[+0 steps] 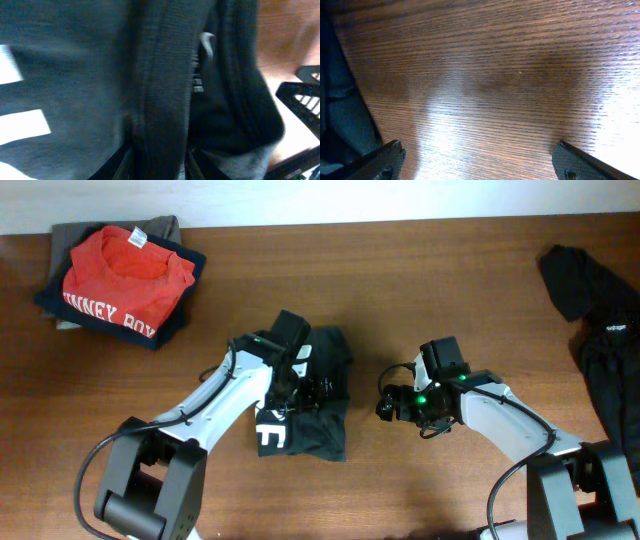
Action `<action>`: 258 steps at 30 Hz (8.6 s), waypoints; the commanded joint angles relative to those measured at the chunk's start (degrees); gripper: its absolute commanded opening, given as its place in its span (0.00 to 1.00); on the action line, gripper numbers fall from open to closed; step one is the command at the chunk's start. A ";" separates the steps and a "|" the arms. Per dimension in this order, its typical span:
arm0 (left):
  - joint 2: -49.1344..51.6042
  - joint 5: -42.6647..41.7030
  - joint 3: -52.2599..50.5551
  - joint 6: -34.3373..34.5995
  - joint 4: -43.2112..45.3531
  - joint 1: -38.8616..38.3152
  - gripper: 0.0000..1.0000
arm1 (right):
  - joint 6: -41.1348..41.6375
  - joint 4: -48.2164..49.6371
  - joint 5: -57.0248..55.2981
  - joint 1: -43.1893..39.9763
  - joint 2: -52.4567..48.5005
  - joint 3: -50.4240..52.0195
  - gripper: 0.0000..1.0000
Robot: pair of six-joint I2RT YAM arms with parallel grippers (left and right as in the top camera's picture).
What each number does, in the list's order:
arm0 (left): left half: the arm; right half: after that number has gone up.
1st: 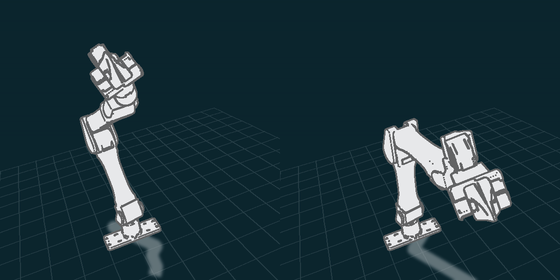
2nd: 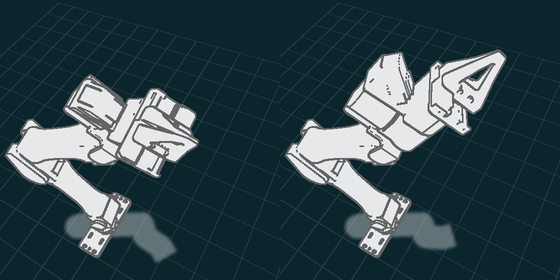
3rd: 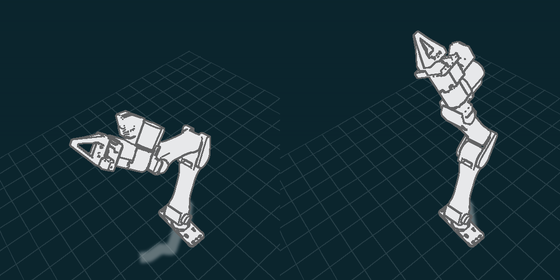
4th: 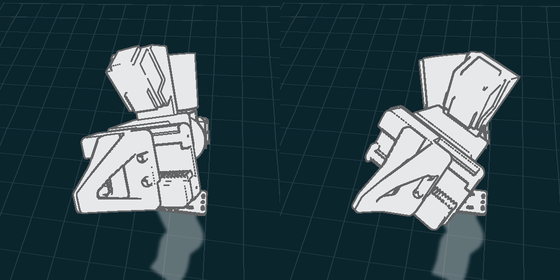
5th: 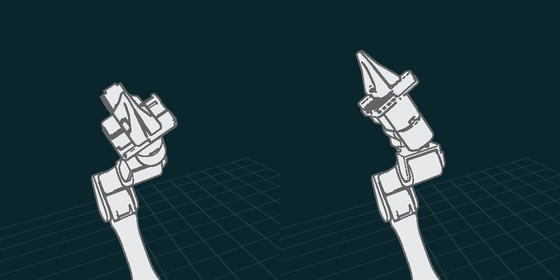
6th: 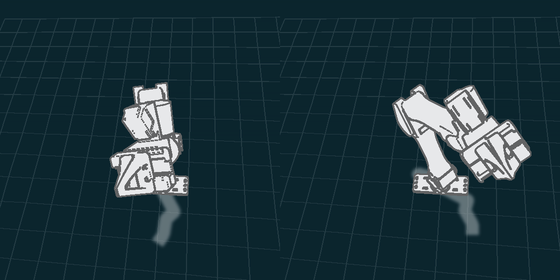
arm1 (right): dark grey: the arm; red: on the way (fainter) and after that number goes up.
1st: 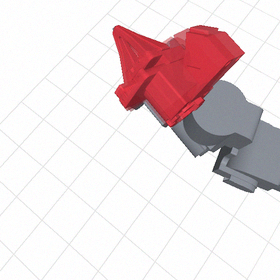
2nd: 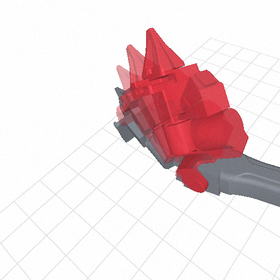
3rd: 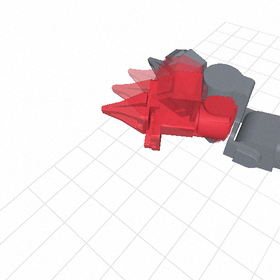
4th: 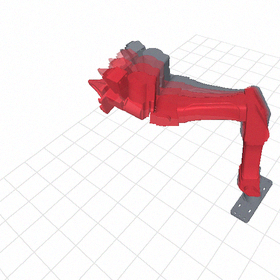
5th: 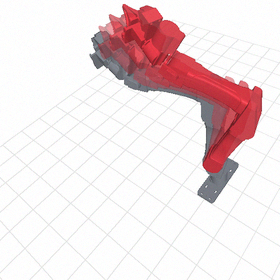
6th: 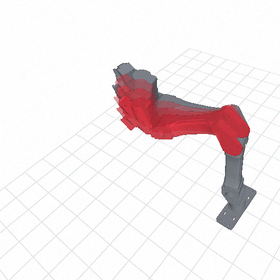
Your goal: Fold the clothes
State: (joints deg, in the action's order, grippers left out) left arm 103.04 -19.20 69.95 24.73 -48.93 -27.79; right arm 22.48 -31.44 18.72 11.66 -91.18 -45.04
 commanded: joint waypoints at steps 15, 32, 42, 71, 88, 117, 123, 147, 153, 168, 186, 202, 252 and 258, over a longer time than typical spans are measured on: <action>-0.22 -5.16 3.04 0.50 0.50 -10.12 0.34 | 0.55 -0.83 -1.40 -0.09 -3.19 3.63 0.99; -14.91 7.67 4.37 -0.22 -2.91 -9.29 0.92 | -1.18 -0.63 5.16 -4.52 -3.17 3.37 0.99; -13.20 15.58 4.20 1.53 -8.96 2.40 0.91 | -7.89 -3.67 20.37 -3.93 -2.99 -1.51 0.55; 6.80 15.58 4.15 1.57 -8.35 2.84 0.91 | -7.17 -8.15 30.45 8.48 4.55 -4.46 0.04; 6.80 15.61 4.15 1.55 -8.63 2.89 0.99 | -4.83 -9.53 15.76 9.66 -5.38 -4.26 0.04; -6.56 17.18 12.35 -5.22 -14.82 10.62 0.99 | -2.43 -13.55 -1.95 3.96 -4.98 -4.59 0.99; -6.25 11.06 12.33 -13.16 -14.43 16.48 0.99 | 6.03 -13.42 -12.13 3.23 -4.98 -4.59 0.99; -6.25 11.47 3.15 -14.53 -11.34 17.84 0.99 | -11.54 5.20 19.47 3.74 -6.88 -8.66 0.40; -6.25 11.47 3.15 -14.53 -11.37 17.84 0.99 | -11.21 7.50 19.96 6.45 -10.03 -8.66 0.41; -6.25 11.50 3.15 -14.56 -11.37 17.73 0.99 | -7.87 9.18 14.95 7.34 -11.85 -8.66 0.04; -6.25 11.43 3.15 -14.56 -11.34 17.73 0.99 | -4.76 -7.30 3.02 6.16 -11.34 -16.74 0.57; -6.25 1.79 2.03 -16.31 -10.84 17.57 0.99 | -5.49 -40.24 -11.43 -4.15 -10.23 -44.57 0.99; 14.62 -21.07 -11.91 -15.10 18.82 17.57 0.89 | -5.51 -41.18 -11.72 -29.35 -10.34 -44.44 0.99; 17.20 -20.92 -11.91 -13.46 19.78 17.57 0.69 | -5.51 -41.18 -11.72 -29.35 -10.34 -44.44 0.99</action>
State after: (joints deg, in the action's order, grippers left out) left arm 113.49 -48.14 61.82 9.93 -28.47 -9.56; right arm 17.30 -72.64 7.53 -17.50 -102.48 -88.71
